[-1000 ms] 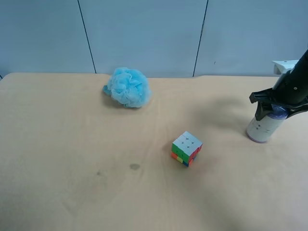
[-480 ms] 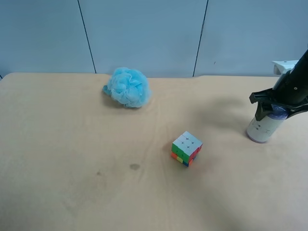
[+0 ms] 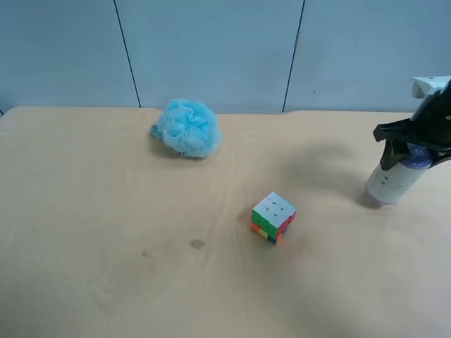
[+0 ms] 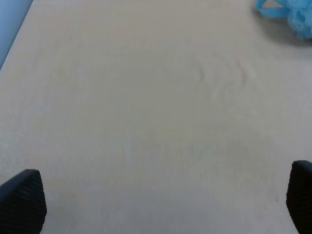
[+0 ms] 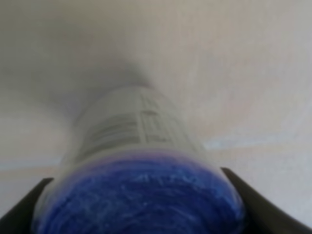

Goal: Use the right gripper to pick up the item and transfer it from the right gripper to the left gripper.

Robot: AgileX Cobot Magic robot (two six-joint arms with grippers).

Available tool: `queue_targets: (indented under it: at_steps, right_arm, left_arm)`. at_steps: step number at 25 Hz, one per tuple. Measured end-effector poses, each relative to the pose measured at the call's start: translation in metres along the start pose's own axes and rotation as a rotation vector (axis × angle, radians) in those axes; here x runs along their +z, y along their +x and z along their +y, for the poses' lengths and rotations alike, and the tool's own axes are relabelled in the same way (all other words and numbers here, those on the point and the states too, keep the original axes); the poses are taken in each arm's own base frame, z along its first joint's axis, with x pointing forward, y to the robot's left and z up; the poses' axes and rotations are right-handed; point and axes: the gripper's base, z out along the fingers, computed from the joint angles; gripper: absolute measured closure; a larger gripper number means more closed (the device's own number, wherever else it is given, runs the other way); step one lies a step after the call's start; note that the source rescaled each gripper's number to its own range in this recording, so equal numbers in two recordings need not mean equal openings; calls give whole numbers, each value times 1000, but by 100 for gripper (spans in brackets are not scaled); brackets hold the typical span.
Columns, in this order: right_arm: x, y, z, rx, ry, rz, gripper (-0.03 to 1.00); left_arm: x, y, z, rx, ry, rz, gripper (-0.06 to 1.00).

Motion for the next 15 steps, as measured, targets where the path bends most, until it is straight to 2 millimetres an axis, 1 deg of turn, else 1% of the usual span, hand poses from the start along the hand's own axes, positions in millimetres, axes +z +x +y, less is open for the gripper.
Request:
queue_targets:
  at_steps: [4, 10, 15]
  right_arm:
    - [-7, 3, 1, 7, -10, 3, 97]
    - [-8, 4, 1, -18, -12, 19, 97]
    - [-16, -1, 8, -12, -76, 20, 97]
  left_arm:
    - [0, 0, 0, 0, 0, 0, -5]
    - [0, 0, 0, 0, 0, 0, -5]
    - [0, 0, 0, 0, 0, 0, -5]
